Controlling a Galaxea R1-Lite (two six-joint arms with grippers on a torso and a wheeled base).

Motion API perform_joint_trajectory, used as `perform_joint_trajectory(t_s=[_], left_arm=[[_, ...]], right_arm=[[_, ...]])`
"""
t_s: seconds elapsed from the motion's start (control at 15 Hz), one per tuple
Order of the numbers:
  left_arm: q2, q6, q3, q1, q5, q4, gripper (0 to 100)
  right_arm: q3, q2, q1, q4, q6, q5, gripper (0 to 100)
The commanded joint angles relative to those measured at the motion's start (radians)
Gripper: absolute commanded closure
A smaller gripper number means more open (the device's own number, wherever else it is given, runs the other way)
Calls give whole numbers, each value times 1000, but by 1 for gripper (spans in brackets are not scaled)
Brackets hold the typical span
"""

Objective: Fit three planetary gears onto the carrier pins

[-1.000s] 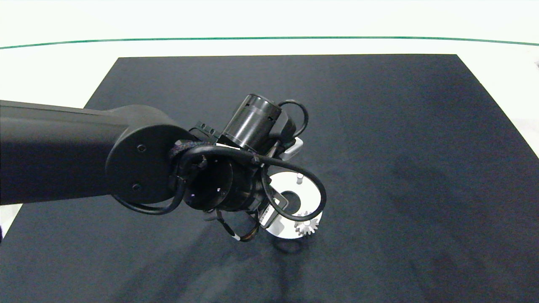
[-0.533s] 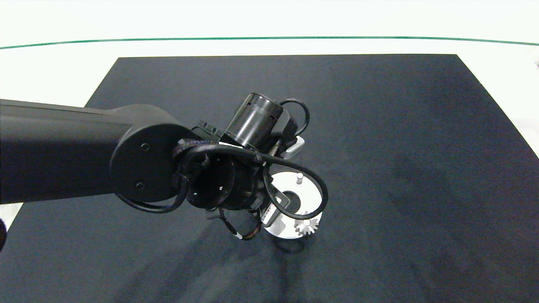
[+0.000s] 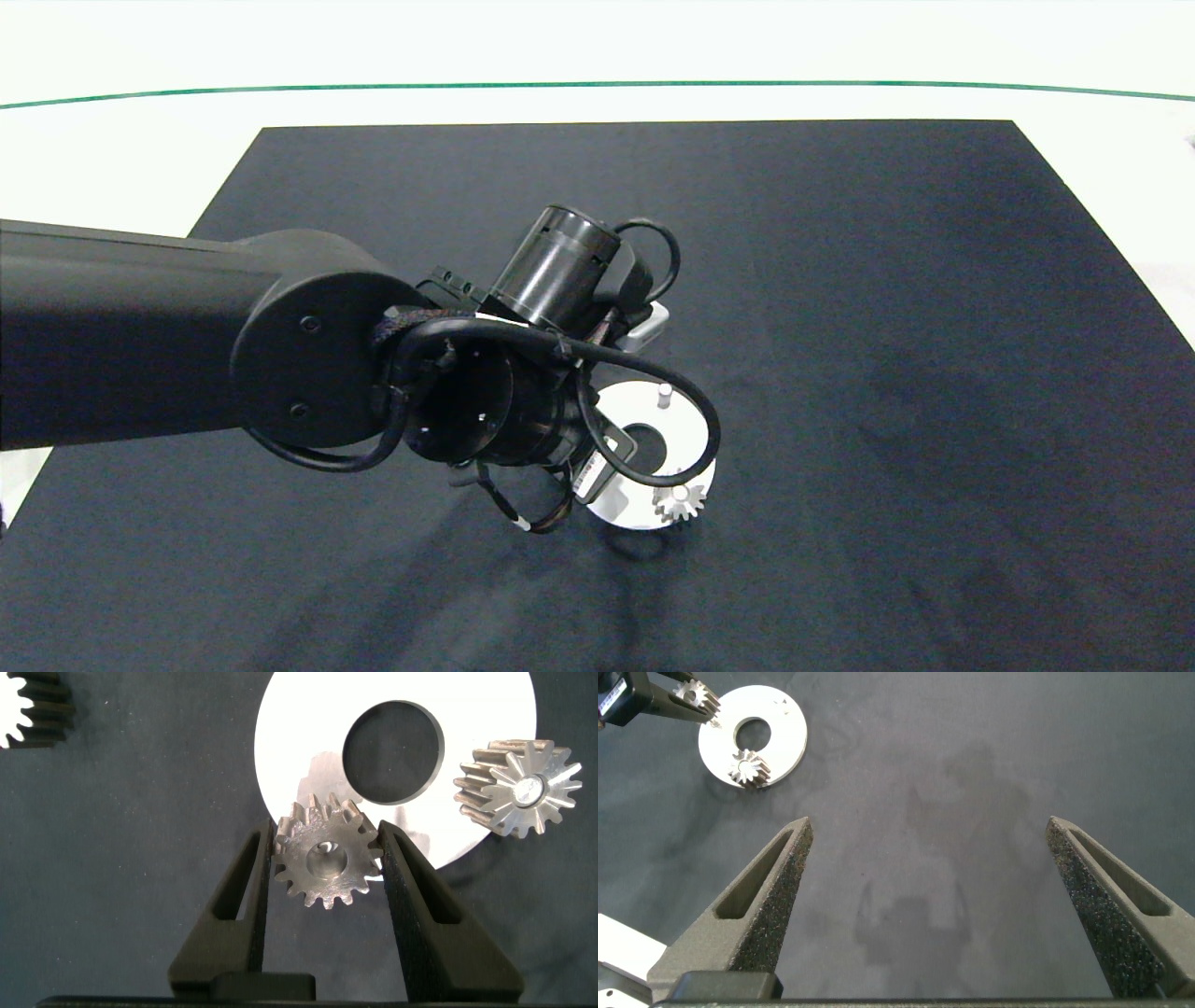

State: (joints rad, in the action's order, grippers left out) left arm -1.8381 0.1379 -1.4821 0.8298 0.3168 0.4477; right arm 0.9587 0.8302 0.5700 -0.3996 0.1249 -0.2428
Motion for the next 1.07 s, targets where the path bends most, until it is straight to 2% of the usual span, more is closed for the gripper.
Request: perform_joint_trajectory(t_s=[0.07,1.07], left_arm=[[-3,0,0,0,2,0,72],[5,0,20,-12,2,0,72]], right_arm=[[0,0,1,-2,2,-1,0],[0,-3,1,-2,2,-1,0]])
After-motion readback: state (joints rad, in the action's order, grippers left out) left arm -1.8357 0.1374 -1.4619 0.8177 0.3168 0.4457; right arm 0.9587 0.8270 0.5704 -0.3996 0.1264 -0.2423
